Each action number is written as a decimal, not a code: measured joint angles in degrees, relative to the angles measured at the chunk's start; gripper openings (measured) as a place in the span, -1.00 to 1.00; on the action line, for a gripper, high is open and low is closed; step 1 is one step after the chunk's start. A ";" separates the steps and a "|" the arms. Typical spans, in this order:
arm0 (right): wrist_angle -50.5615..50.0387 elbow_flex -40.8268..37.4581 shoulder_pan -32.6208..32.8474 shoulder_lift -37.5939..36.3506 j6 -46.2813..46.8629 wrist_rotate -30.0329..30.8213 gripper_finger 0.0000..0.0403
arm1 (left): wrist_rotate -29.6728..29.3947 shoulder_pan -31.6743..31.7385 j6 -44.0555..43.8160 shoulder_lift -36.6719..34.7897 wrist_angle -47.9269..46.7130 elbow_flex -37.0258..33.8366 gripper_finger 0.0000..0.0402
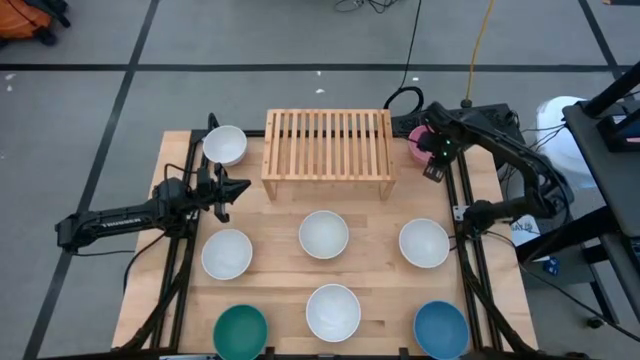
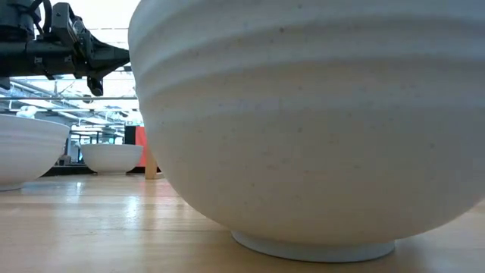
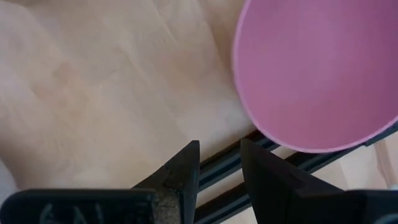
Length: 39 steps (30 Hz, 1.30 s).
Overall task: Place and stack bowls onto a shelf
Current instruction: Put the pink bowl on the shelf
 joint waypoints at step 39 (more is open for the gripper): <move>13.25 -0.02 -1.15 12.42 -11.84 0.04 -0.96 | 0.00 -0.02 -0.33 -0.01 2.94 0.00 -0.92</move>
